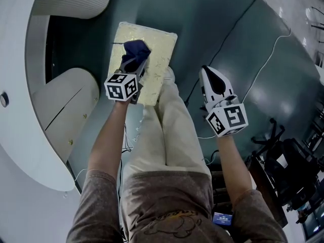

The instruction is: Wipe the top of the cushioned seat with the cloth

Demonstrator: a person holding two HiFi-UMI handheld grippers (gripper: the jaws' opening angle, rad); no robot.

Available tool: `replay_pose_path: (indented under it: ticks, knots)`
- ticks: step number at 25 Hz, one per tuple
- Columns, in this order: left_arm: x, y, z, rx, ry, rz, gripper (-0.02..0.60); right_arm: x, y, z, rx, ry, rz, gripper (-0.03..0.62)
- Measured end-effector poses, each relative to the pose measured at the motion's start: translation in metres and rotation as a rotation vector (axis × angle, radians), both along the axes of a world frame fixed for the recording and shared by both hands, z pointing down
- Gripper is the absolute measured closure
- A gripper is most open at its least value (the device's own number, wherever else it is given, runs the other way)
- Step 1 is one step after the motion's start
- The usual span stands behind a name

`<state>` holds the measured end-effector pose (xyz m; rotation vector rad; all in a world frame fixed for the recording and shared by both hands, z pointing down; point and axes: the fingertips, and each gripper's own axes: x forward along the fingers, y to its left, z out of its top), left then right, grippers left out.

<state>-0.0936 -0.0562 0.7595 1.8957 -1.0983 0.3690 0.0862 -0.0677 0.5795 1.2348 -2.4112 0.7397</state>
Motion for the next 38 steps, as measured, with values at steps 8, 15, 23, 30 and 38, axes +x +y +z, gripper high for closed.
replay_pose_path:
  ticks: [8,15,23,30,38]
  knots:
    - [0.048,0.015,0.001,-0.005,0.023,0.095,0.491,0.017,0.011,0.001,0.004,0.0,0.031,0.591]
    - [0.087,0.026,-0.002,-0.014,0.056,0.159,0.492,0.037,0.021,-0.002,0.009,0.0,0.066,0.591]
    - [0.13,0.039,-0.024,-0.003,0.155,0.225,0.492,0.055,0.032,-0.006,0.029,0.005,0.099,0.591]
    - [0.125,0.041,-0.082,0.063,0.232,0.205,0.491,0.055,0.042,-0.019,0.042,0.006,0.108,0.591]
    - [0.063,0.04,-0.135,0.149,0.234,0.086,0.491,0.028,0.046,-0.024,0.045,-0.008,0.065,0.591]
